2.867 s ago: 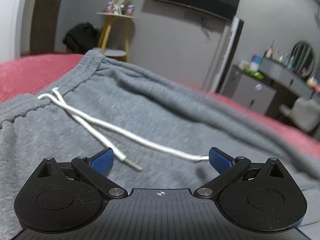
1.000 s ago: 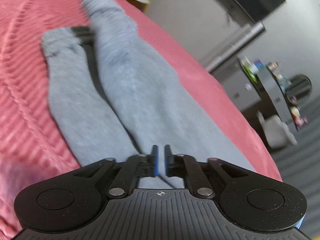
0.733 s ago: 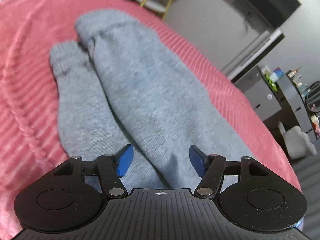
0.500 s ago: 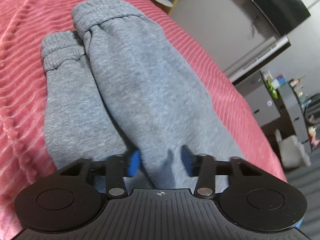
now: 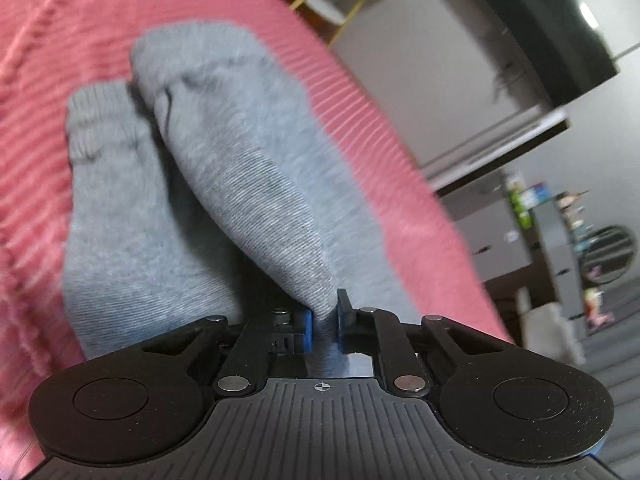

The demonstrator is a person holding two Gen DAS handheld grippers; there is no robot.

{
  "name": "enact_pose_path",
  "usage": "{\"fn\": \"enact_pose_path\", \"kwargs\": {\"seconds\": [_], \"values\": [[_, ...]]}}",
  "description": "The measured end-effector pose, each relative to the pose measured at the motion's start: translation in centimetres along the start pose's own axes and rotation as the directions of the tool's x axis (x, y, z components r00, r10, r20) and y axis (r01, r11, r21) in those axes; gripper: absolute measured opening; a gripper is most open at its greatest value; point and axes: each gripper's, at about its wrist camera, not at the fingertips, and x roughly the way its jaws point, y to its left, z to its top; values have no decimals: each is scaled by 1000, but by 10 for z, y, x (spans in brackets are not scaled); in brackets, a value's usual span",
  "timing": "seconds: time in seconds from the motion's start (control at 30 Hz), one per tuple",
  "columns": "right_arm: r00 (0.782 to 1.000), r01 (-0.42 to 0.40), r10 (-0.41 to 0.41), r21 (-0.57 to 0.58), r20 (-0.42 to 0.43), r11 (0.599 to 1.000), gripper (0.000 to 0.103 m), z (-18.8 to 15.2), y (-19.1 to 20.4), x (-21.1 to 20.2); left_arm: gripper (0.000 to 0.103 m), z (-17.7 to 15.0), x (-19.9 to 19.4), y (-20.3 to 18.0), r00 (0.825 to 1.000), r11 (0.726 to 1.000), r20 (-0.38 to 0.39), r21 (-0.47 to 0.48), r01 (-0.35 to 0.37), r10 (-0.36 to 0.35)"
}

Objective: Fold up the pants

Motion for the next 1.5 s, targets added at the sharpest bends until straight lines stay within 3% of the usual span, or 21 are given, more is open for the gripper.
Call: {"fn": "enact_pose_path", "kwargs": {"seconds": [0.13,0.27,0.43,0.57,0.8,1.13,1.23,1.33,1.4,1.5], "values": [[996,-29,35,-75,79,997,4,11,9,-39,12,-3,-41,4,997,997,16,9,74,-74],[995,3,7,-99,100,995,4,8,-3,-56,12,-20,-55,22,999,999,-13,23,38,-38],[996,63,-57,-91,72,994,4,-4,-28,-53,12,-35,-43,48,998,999,-53,-15,-40,39],[991,118,-108,-131,82,984,5,-14,-28,-49,13,-41,-38,40,995,994,-36,64,-88,90],[996,82,-79,-81,45,993,9,-16,-32,-41,16,-43,-29,47,994,995,-51,49,-91,93],[995,94,-93,-62,23,994,13,-17,-34,-29,17,-42,-23,51,993,994,-56,53,-101,103],[989,140,-131,-151,67,979,5,-18,-21,-34,14,-44,-27,47,994,992,-38,72,-99,102],[984,134,-104,-220,144,966,5,-19,-8,-50,14,-47,-37,43,995,990,-1,92,-103,103],[971,193,-149,-249,186,949,5,-17,-5,-54,13,-49,-46,41,996,992,18,82,-93,92],[953,289,-248,-281,173,915,6,-16,-7,-44,15,-50,-56,40,995,993,28,71,-98,96]]}}
